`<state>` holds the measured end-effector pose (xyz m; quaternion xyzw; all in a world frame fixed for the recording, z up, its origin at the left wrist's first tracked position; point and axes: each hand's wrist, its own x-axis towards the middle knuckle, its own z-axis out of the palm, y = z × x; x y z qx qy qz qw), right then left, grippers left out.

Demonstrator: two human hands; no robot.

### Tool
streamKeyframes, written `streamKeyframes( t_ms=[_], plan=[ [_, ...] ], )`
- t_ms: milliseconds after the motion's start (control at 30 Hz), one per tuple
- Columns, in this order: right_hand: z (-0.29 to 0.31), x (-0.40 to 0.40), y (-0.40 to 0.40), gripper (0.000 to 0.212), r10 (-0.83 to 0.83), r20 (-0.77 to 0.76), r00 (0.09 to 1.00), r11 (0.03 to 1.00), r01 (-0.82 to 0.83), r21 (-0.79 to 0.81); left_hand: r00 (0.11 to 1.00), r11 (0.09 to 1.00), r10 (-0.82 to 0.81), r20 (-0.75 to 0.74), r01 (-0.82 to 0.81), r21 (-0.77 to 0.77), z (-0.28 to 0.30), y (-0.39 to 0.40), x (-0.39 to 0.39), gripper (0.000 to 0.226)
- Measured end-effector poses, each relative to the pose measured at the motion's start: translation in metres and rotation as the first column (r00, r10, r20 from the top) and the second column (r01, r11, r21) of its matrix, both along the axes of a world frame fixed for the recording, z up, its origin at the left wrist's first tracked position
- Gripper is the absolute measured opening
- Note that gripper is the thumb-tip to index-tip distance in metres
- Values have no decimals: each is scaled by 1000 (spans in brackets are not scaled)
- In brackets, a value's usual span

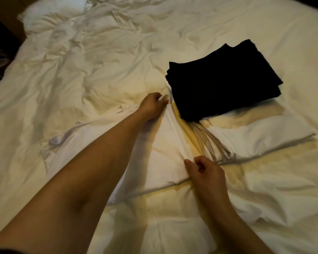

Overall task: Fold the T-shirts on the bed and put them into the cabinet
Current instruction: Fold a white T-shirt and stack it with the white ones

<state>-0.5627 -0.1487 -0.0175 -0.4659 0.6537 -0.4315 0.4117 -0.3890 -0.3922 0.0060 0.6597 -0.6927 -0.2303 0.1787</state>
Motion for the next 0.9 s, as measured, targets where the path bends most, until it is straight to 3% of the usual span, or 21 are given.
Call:
streamKeyframes(
  t_ms=[67,167,333,533,667,900],
  plan=[
    [2,-1,1,8,-50,-48,998,998,49,-32,994,996,22,-112,-31,-85,-2,1,-1,38],
    [0,1,3,30,-44,-117,992,999,45,9,990,993,19,-141,-35,-109,-11,5,-3,33],
    [-7,4,3,34,-26,-207,978,999,20,-32,995,990,63,-72,-72,-121,-19,10,-9,28],
    [-1,12,7,32,-138,-332,933,933,9,-360,988,961,157,5,-151,-232,-20,54,-14,60],
    [-1,28,13,27,-30,-306,951,889,-115,-444,987,984,157,42,-153,-95,-28,118,-1,61],
    [8,79,21,20,158,-391,907,836,-334,-435,946,944,324,3,-324,-60,-25,235,68,52]
  ],
)
